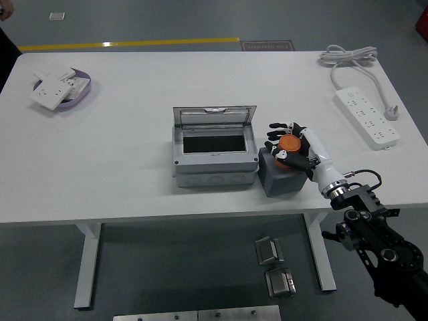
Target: Pick up the cylinder from the cube,place it in the box,flap close box
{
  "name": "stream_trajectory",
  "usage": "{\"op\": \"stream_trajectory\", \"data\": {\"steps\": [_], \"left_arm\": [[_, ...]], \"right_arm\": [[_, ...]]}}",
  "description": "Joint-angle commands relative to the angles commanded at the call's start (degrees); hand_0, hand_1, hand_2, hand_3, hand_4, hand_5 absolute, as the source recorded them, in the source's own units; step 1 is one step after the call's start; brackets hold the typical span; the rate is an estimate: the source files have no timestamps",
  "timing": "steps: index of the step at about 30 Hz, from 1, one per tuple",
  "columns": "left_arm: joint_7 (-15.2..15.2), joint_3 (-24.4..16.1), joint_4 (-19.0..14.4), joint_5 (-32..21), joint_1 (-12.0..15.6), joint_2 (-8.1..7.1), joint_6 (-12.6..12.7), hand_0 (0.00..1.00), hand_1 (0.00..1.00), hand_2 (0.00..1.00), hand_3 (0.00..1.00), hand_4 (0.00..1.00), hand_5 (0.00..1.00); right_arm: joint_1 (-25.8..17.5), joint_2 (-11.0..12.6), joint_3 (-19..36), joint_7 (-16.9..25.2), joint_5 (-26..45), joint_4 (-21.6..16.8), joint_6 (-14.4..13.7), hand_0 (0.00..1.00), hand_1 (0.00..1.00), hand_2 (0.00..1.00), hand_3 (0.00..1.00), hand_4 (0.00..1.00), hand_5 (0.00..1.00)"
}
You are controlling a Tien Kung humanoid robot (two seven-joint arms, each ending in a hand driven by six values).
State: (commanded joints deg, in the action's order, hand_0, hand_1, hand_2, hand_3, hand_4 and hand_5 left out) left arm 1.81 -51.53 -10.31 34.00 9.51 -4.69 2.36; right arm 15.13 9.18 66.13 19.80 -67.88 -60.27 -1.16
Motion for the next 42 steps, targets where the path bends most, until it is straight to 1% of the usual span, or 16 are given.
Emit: {"op": "stream_trajectory", "data": {"steps": [4,5,10,11,16,17,22,23,28,29,34,35,39,42], "left_arm": [[0.0,-0.1,0.0,0.1,0.0,0.00,0.0,0.587,0.629,0.612,0.623,0.663,0.177],[0.0,-0.1,0.0,0.2,0.0,0.00,0.0,0.587,0.629,0.611,0.621,0.662,0.179],[-0.2,-0.2,0.0,0.3,-0.1,-0.03,-0.1,0.587,0.629,0.611,0.621,0.662,0.179],[-0.2,-0.2,0.0,0.3,-0.1,-0.04,-0.1,0.587,0.628,0.611,0.622,0.662,0.180],[-0.3,-0.4,0.0,0.4,-0.1,-0.06,-0.1,0.587,0.628,0.611,0.622,0.662,0.180],[-0.3,-0.4,0.0,0.4,-0.1,-0.05,-0.1,0.587,0.630,0.611,0.621,0.662,0.179],[-0.3,-0.5,0.0,0.6,-0.1,-0.03,-0.1,0.587,0.630,0.611,0.621,0.662,0.179],[-0.3,-0.5,0.0,0.6,-0.1,-0.03,-0.1,0.587,0.630,0.612,0.622,0.662,0.180],[-0.3,-0.7,0.0,0.8,-0.1,-0.04,-0.1,0.587,0.630,0.612,0.622,0.662,0.180],[-0.3,-0.7,0.0,0.8,-0.1,-0.04,-0.1,0.587,0.629,0.612,0.620,0.662,0.181],[-0.2,-1.0,0.0,1.1,-0.1,-0.08,-0.1,0.587,0.629,0.612,0.620,0.662,0.181],[-0.2,-1.1,0.0,1.1,-0.1,-0.09,-0.1,0.587,0.629,0.613,0.620,0.663,0.182],[-0.1,-1.3,0.0,1.3,-0.1,-0.09,0.0,0.587,0.629,0.613,0.620,0.663,0.182],[0.0,-1.4,0.0,1.4,0.0,-0.02,0.0,0.588,0.628,0.613,0.620,0.664,0.185]], "right_arm": [[-0.1,0.0,-0.1,0.0,0.4,-0.1,-0.2,0.653,0.620,0.541,0.595,0.513,0.002],[-0.1,0.0,-0.2,0.0,0.5,-0.1,-0.3,0.606,0.585,0.500,0.541,0.311,0.002],[-0.2,-0.2,-0.6,0.0,0.7,-0.1,-0.5,0.606,0.585,0.500,0.541,0.311,0.002],[-0.3,-0.2,-0.7,0.0,0.7,0.0,-0.5,0.492,0.511,0.449,0.434,0.150,0.002],[-0.3,-0.2,-0.9,-0.1,0.8,0.0,-0.6,0.492,0.511,0.449,0.434,0.150,0.002],[-0.3,-0.3,-1.0,-0.1,0.8,0.0,-0.7,0.455,0.485,0.438,0.413,0.046,0.002],[-0.3,-0.3,-1.1,-0.4,0.7,-0.2,-1.0,0.455,0.485,0.438,0.413,0.046,0.002],[-0.3,-0.3,-1.1,-0.5,0.7,-0.2,-1.1,0.444,0.474,0.432,0.401,0.008,0.002],[0.0,-0.1,-0.9,-0.6,0.5,-0.7,-1.4,0.444,0.474,0.432,0.401,0.008,0.002],[0.1,0.0,-0.9,-0.6,0.5,-0.8,-1.5,0.435,0.458,0.419,0.348,0.002,0.002],[1.0,0.7,-0.7,-0.6,0.5,-1.9,-2.0,0.435,0.458,0.419,0.348,0.002,0.002],[1.2,0.9,-0.7,-0.6,0.4,-2.4,-2.3,0.434,0.442,0.407,0.293,0.062,0.002],[1.9,1.5,-1.5,-1.4,-1.1,-5.0,-4.1,0.434,0.442,0.407,0.293,0.062,0.002],[3.0,1.8,-3.6,-2.9,-4.2,-7.7,-6.2,0.418,0.429,0.399,0.275,0.073,0.002]]}}
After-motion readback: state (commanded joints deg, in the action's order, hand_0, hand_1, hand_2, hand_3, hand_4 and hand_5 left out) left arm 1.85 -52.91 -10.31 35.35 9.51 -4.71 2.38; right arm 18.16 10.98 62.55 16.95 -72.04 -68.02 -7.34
